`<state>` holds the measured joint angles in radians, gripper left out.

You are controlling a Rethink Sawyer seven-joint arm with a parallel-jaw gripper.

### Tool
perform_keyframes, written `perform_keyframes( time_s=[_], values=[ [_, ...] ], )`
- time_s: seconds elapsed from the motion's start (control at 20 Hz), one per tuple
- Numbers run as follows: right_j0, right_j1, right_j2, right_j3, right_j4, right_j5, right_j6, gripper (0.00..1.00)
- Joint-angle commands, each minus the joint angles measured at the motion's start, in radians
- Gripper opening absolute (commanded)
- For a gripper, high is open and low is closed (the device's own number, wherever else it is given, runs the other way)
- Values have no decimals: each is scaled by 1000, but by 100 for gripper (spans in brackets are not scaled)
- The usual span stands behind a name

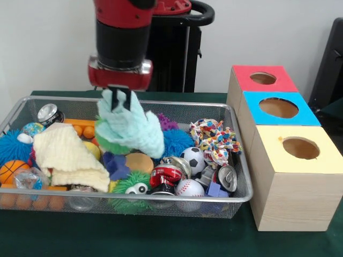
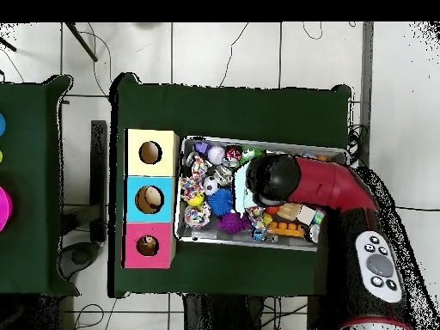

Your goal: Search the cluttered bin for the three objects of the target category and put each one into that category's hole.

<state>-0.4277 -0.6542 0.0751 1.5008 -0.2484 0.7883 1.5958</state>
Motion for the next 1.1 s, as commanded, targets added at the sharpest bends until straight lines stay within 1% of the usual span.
perform_keyframes(
  time_s=[0.05, 0.2, 0.4, 0.6, 0.8, 1.05, 1.1],
  values=[
    [-56, -29, 123, -83, -35, 184, -219, 0],
    [-75, -5, 142, -99, -43, 176, -229, 0],
    [-95, 14, 162, -100, -53, 153, -238, 0],
    [-107, 24, 175, -99, -66, 135, -237, 0],
    [-120, 21, 188, -83, -76, 116, -235, 0],
    [-132, 48, 204, -92, -95, 88, -237, 0],
    [-137, 68, 212, -99, -104, 68, -237, 0]
  ],
)
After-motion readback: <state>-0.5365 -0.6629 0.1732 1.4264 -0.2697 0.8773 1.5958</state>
